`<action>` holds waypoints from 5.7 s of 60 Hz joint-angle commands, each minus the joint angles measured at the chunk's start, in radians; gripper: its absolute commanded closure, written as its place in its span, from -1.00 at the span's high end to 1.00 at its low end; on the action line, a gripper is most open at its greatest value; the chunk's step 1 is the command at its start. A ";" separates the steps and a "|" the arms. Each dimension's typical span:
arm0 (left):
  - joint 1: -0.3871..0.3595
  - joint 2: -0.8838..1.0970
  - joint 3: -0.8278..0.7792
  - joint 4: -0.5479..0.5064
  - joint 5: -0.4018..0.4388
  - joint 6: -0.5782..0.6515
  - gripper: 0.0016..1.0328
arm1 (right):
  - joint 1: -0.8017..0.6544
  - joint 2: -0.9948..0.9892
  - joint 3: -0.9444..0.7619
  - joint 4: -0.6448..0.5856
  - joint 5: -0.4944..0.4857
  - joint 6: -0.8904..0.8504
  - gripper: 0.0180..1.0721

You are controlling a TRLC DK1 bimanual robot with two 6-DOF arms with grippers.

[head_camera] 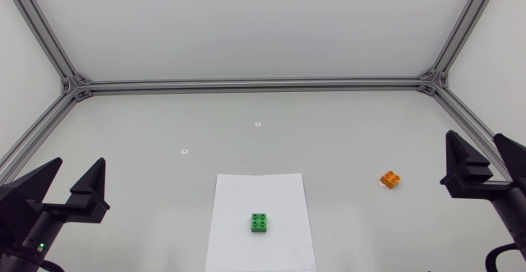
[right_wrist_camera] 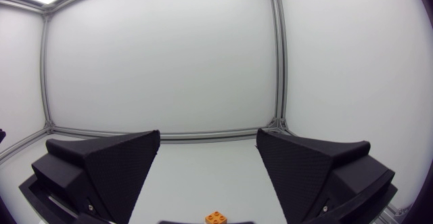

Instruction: Pick up the orange 2x2 brick with the right arm and stack it on top of the green 2x2 brick in the center

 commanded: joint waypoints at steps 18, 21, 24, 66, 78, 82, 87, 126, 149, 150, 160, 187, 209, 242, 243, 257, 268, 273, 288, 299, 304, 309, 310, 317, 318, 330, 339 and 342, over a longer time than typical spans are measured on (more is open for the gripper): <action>0.002 -0.008 -0.041 -0.015 0.004 0.013 0.92 | 0.009 0.426 0.368 -0.151 0.027 0.014 0.90; 0.002 -0.008 -0.041 -0.013 0.004 0.013 0.92 | 0.007 0.489 0.422 -0.197 0.030 -0.006 0.90; 0.002 -0.008 -0.041 -0.015 0.004 0.013 0.92 | -0.005 0.571 0.494 -0.263 0.030 -0.067 0.90; 0.002 -0.008 -0.041 -0.015 0.004 0.013 0.92 | -0.102 1.339 0.874 -0.623 -0.050 -0.683 0.90; 0.002 -0.008 -0.041 -0.015 0.004 0.013 0.92 | -0.108 1.509 0.920 -0.705 -0.093 -0.770 0.90; 0.002 -0.008 -0.041 -0.015 0.004 0.013 0.92 | -0.108 1.554 0.931 -0.714 -0.092 -0.779 0.90; 0.002 -0.008 -0.041 -0.015 0.004 0.013 0.92 | -0.108 1.603 0.942 -0.723 -0.092 -0.787 0.90; 0.002 -0.008 -0.041 -0.015 0.004 0.013 0.92 | -0.057 1.787 0.908 -0.683 -0.024 -0.834 0.72; 0.002 -0.008 -0.041 -0.015 0.004 0.013 0.92 | -0.056 1.822 0.908 -0.673 -0.016 -0.838 0.56; 0.002 -0.008 -0.041 -0.015 0.006 0.013 0.92 | -0.056 1.822 0.910 -0.671 -0.016 -0.838 0.56; 0.002 -0.008 -0.041 -0.015 0.004 0.013 0.92 | -0.051 1.835 0.913 -0.670 -0.016 -0.838 0.44; 0.002 -0.008 -0.041 -0.015 0.004 0.013 0.92 | -0.044 1.835 0.902 -0.663 -0.016 -0.839 0.20; 0.002 -0.008 -0.041 -0.015 0.004 0.013 0.92 | -0.039 1.841 0.897 -0.660 -0.016 -0.845 0.13; 0.002 -0.008 -0.041 -0.015 0.004 0.013 0.92 | -0.036 1.856 0.897 -0.657 -0.015 -0.851 0.01; 0.002 -0.008 -0.041 -0.015 0.004 0.013 0.92 | -0.036 1.856 0.896 -0.657 -0.015 -0.851 0.01; 0.002 -0.008 -0.041 -0.015 0.004 0.013 0.92 | -0.039 1.858 0.899 -0.657 -0.015 -0.853 -0.07; 0.002 -0.008 -0.041 -0.015 0.004 0.013 0.92 | -0.044 1.859 0.913 -0.663 -0.015 -0.848 -0.23; 0.002 -0.008 -0.041 -0.015 0.004 0.013 0.92 | -0.047 1.858 0.925 -0.679 -0.023 -0.848 -0.35; 0.002 -0.008 -0.041 -0.015 0.004 0.013 0.92 | -0.034 1.747 0.910 -0.729 -0.052 -0.862 -0.70; 0.002 -0.008 -0.041 -0.015 0.004 0.013 0.92 | 0.052 1.582 0.853 -0.752 -0.029 -0.880 -0.89; 0.002 -0.008 -0.041 -0.015 0.004 0.013 0.92 | 0.104 1.514 0.832 -0.766 -0.018 -0.880 -0.89; 0.002 -0.008 -0.041 -0.015 0.004 0.013 0.92 | 0.173 1.454 0.821 -0.804 -0.013 -0.870 -0.89; 0.002 -0.008 -0.041 -0.015 0.004 0.013 0.92 | 0.193 1.443 0.818 -0.824 -0.013 -0.868 -0.89; 0.002 -0.008 -0.041 -0.015 0.004 0.013 0.92 | 0.298 1.402 0.819 -0.860 0.004 -0.836 -0.89; 0.002 -0.008 -0.041 -0.015 0.006 0.013 0.92 | 0.314 1.397 0.824 -0.867 0.002 -0.831 -0.89; 0.002 -0.008 -0.041 -0.015 0.004 0.013 0.92 | 0.472 1.394 0.836 -0.929 0.000 -0.795 -0.89; 0.002 -0.008 -0.041 -0.015 0.004 0.013 0.92 | 0.604 1.397 0.816 -0.897 0.004 -0.729 -0.89; 0.002 -0.008 -0.041 -0.015 0.006 0.013 0.92 | 0.650 1.402 0.812 -0.886 0.004 -0.710 -0.89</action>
